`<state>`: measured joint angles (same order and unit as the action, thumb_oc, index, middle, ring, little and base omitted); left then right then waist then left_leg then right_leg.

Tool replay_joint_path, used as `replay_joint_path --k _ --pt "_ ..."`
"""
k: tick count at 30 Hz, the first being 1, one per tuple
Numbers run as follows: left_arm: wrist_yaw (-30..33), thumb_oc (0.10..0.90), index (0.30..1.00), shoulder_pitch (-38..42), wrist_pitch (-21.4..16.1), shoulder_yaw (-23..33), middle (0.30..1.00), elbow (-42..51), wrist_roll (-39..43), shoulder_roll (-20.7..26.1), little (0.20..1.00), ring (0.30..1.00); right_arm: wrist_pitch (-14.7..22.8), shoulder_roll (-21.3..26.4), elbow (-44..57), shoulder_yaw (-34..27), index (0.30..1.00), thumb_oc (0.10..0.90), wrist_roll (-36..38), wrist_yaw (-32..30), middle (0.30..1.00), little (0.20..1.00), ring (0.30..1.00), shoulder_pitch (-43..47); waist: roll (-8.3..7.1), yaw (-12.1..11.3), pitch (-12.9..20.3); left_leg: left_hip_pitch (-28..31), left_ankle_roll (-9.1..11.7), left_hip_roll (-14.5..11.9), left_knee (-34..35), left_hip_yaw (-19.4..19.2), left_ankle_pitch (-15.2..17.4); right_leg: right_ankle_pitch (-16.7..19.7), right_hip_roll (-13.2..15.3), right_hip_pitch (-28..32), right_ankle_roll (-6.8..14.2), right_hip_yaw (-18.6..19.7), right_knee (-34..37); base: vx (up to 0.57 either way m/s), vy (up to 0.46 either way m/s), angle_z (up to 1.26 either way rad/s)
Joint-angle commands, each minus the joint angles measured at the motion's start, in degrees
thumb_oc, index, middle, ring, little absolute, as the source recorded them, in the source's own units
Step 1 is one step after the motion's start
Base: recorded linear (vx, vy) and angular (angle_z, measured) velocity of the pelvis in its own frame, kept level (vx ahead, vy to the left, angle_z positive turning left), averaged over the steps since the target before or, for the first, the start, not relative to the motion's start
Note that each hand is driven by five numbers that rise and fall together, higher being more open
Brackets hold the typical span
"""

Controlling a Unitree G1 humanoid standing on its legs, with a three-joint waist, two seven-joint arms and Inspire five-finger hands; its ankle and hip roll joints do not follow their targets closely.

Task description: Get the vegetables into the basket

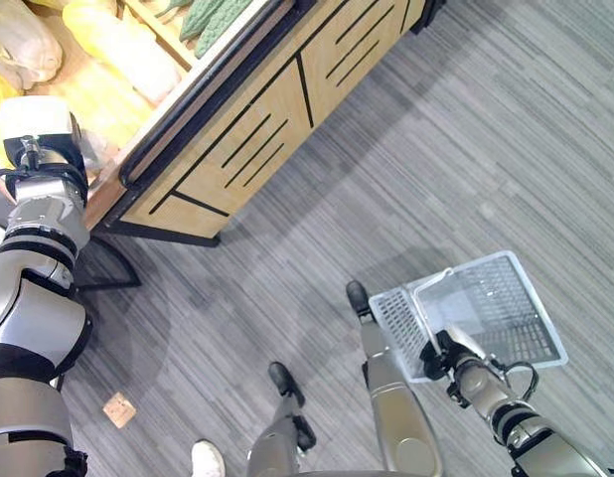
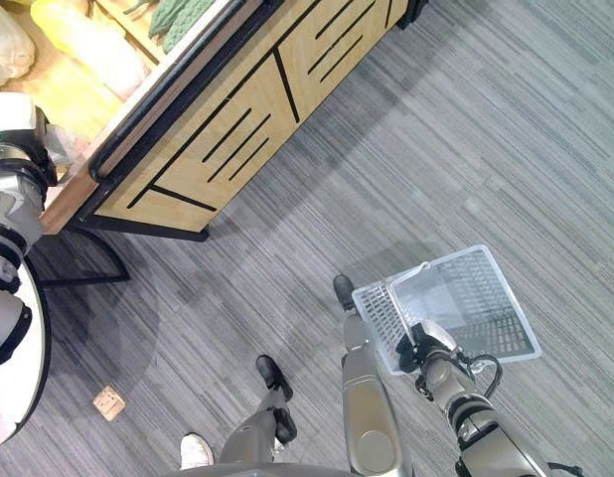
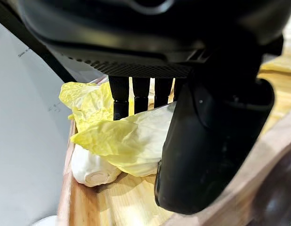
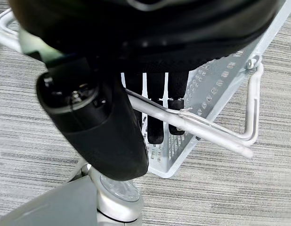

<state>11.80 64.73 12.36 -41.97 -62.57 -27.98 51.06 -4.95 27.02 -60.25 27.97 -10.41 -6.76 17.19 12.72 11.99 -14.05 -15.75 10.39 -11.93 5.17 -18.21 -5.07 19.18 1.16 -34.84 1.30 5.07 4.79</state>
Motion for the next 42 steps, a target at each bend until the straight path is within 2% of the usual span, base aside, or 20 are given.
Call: replay_joint_path --k 1,6,11,14,15,18,19,20,21,22,26,27,29,31,33,34,37,38,39,42 --pt "4.55 0.4 0.3 0.27 1.67 4.41 0.3 7.82 0.31 3.7 0.3 0.3 0.88 -1.37 1.45 1.38 0.3 0.4 -1.03 1.13 0.3 0.3 0.3 -4.38 -1.52 0.26 -0.36 5.43 1.39 1.81 -0.17 5.34 0.36 -6.13 3.59 6.6 8.85 -2.33 -0.65 0.0 -0.011 0.17" --pt "6.37 0.4 0.3 -0.65 1.56 5.5 0.3 15.12 -1.09 6.2 0.3 0.3 0.93 -1.08 0.82 0.42 0.3 0.4 -2.02 1.97 0.3 0.3 0.3 -5.89 -2.35 -0.51 0.75 8.16 0.92 2.06 -0.17 6.31 0.9 -6.6 4.56 10.24 9.0 -3.26 -0.51 -0.01 0.0 0.26" --pt "8.37 0.4 0.3 -1.81 0.39 7.4 0.3 21.63 -0.79 8.98 0.3 0.3 0.86 -1.92 -1.36 0.24 0.3 0.4 -3.29 3.03 0.3 0.3 0.3 -7.61 -3.73 -1.57 3.7 12.14 0.17 2.52 -0.17 7.14 2.03 -7.56 5.09 14.92 9.35 -4.49 -0.43 0.01 0.021 0.17" --pt "8.75 0.4 0.3 -6.13 -0.28 10.99 0.3 29.39 -2.24 11.86 0.3 0.3 0.62 -3.88 -3.27 0.02 0.3 0.4 -5.07 4.32 0.3 0.3 0.3 -9.03 -5.39 -2.76 7.16 15.25 -0.42 2.6 -0.17 7.47 3.23 -8.46 5.08 18.38 9.58 -5.1 -0.35 0.04 0.031 0.03" --pt "8.65 0.4 0.3 -6.59 -0.19 11.32 0.3 29.69 -2.33 11.96 0.3 0.3 0.64 -3.89 -3.3 0.11 0.3 0.4 -5.11 4.31 0.3 0.3 0.3 -9.11 -5.39 -2.7 7.21 15.34 -0.43 2.63 -0.17 7.43 3.27 -8.49 5.1 18.45 9.6 -5.06 -0.34 -0.01 0.037 0.01" --pt "8.84 0.4 0.3 -14.16 -0.91 18.35 0.3 37.53 -2.32 12.18 0.3 0.3 0.17 -5.33 -4.45 -0.4 0.3 0.4 -7.1 5.26 0.3 0.3 0.3 -10.14 -7.0 -3.6 10.03 17.78 -1.13 3.04 -0.21 8.08 4.3 -9.17 5.41 21.28 9.87 -5.46 -0.38 -0.03 0.058 0.03" --pt "8.76 0.4 0.3 -20.52 -2.12 24.27 0.3 42.58 1.34 10.35 0.3 0.3 -0.46 -6.12 -5.24 -1.66 0.3 0.4 -8.19 5.82 0.3 0.3 0.3 -10.37 -8.24 -4.65 11.25 18.71 -1.46 3.36 -0.29 8.72 4.87 -9.37 5.75 22.59 9.98 -5.87 -0.41 -0.03 0.044 0.06" --pt "8.56 0.4 0.3 -21.87 -1.97 25.47 0.3 43.35 1.22 10.37 0.3 0.3 -0.48 -5.87 -5.21 -1.38 0.3 0.4 -8.25 5.84 0.3 0.3 0.3 -10.43 -8.01 -4.38 11.27 18.85 -1.49 3.41 -0.28 8.7 4.91 -9.41 5.79 22.72 10.01 -5.84 -0.4 -0.06 0.074 0.12" --pt "8.25 0.4 0.3 -27.17 -2.33 29.81 0.3 48.21 1.5 9.28 0.3 0.3 -1.09 -6.38 -5.49 -2.41 0.3 0.4 -8.9 6.13 0.3 0.3 0.3 -10.92 -8.89 -5.16 12.09 19.45 -1.75 3.53 -0.33 9.17 5.27 -9.7 6.09 23.88 10.04 -6.23 -0.44 -0.03 0.035 0.12" --pt "8.03 0.4 0.3 -28.29 -2.17 30.79 0.3 48.91 1.31 9.22 0.3 0.3 -1.11 -6.21 -5.47 -2.18 0.3 0.4 -8.95 6.13 0.3 0.3 0.3 -10.98 -8.73 -4.96 12.1 19.58 -1.77 3.56 -0.32 9.15 5.29 -9.72 6.11 24.0 10.06 -6.21 -0.42 -0.04 0.04 0.16" --pt "7.73 0.4 0.3 -41.08 -2.83 39.31 0.3 57.17 0.25 4.44 0.3 0.3 -1.71 -7.05 -6.67 -5.06 0.3 0.4 -9.23 5.97 0.3 0.3 0.3 -10.9 -10.41 -6.37 13.51 20.68 -2.52 4.07 -0.28 10.57 6.11 -10.04 6.78 26.28 10.27 -7.18 -0.61 -0.05 0.045 0.18" --pt "7.07 0.4 0.3 -46.97 -2.82 43.44 0.3 61.55 0.1 2.21 0.3 0.3 -1.94 -7.07 -6.53 -5.83 0.3 0.4 -9.43 5.84 0.3 0.3 0.3 -10.87 -10.79 -6.71 13.88 21.06 -2.69 4.22 -0.28 10.91 6.24 -10.17 7.04 26.94 10.39 -7.55 -0.64 -0.04 0.056 0.18" --pt "6.96 0.4 0.3 -53.89 -3.0 48.03 0.3 65.2 -1.14 -0.64 0.3 0.3 -2.04 -7.1 -5.75 -6.95 0.3 0.4 -9.49 5.67 0.3 0.3 0.3 -11.15 -11.67 -7.24 14.28 21.69 -3.02 4.52 -0.27 11.57 6.65 -10.23 7.37 27.97 10.5 -8.0 -0.71 -0.04 0.059 0.2" --pt "7.12 0.4 0.3 -58.87 -2.63 50.66 0.3 67.69 -2.48 -3.59 0.3 0.3 -2.01 -7.06 -4.52 -7.61 0.3 0.4 -9.85 5.58 0.3 0.3 0.3 -11.32 -12.59 -8.1 14.66 22.15 -3.33 4.7 -0.3 12.17 7.03 -10.37 7.59 28.96 10.49 -8.33 -0.74 -0.04 0.052 0.23" --pt "7.03 0.4 0.3 -66.86 -2.92 55.15 0.3 71.83 -2.67 -8.89 0.3 0.3 -2.04 -7.09 -2.41 -8.64 0.3 0.4 -10.48 5.75 0.3 0.3 0.3 -12.32 -13.72 -8.92 14.95 22.9 -3.92 4.97 -0.43 12.67 7.51 -10.67 7.92 30.15 10.5 -8.9 -0.89 -0.03 0.044 0.27" --pt "6.86 0.4 0.3 -67.46 -2.88 55.51 0.3 72.36 -2.74 -9.12 0.3 0.3 -2.1 -6.98 -2.26 -8.52 0.3 0.4 -10.53 5.8 0.3 0.3 0.3 -12.49 -13.65 -8.8 14.99 23.0 -3.95 5.0 -0.44 12.68 7.53 -10.7 7.96 30.25 10.52 -8.9 -0.89 -0.03 0.032 0.13" --pt "6.83 0.4 0.3 -73.21 -3.68 57.34 0.3 75.25 -0.8 -14.02 0.3 0.3 -2.2 -7.37 -1.48 -9.15 0.3 0.4 -10.77 5.85 0.3 0.3 0.3 -12.96 -14.85 -9.89 14.56 22.92 -4.34 5.54 -0.54 13.08 6.82 -10.34 8.54 30.51 10.39 -9.67 -1.6 -0.08 0.022 0.12" --pt "6.53 0.4 0.3 -74.83 -3.98 57.77 0.3 75.87 0.02 -15.22 0.3 0.3 -2.21 -7.21 -1.0 -9.47 0.3 0.4 -10.7 5.82 0.3 0.3 0.3 -13.28 -14.86 -10.03 14.62 23.19 -4.46 5.54 -0.4 13.29 7.48 -10.93 8.56 30.97 10.62 -10.04 -1.53 -0.13 0.018 0.1" --pt "6.17 0.4 0.3 -76.63 -4.48 57.52 0.3 76.09 1.44 -17.48 0.3 0.3 -2.22 -7.22 -0.32 -10.0 0.3 0.4 -10.33 5.85 0.3 0.3 0.3 -13.62 -15.42 -10.26 14.23 22.84 -4.63 5.84 -0.52 13.38 6.84 -10.44 8.95 30.77 10.45 -10.46 -2.12 -0.02 0.043 0.15" --pt "4.58 0.4 0.3 -80.08 -6.4 55.81 0.3 75.89 8.12 -22.9 0.3 0.3 -2.49 -6.93 1.1 -10.81 0.3 0.4 -10.32 5.98 0.3 0.3 0.3 -14.48 -15.57 -10.28 14.1 23.3 -5.17 6.19 -0.35 13.59 7.7 -11.1 9.21 31.47 10.68 -11.31 -2.42 -0.02 0.041 0.18"
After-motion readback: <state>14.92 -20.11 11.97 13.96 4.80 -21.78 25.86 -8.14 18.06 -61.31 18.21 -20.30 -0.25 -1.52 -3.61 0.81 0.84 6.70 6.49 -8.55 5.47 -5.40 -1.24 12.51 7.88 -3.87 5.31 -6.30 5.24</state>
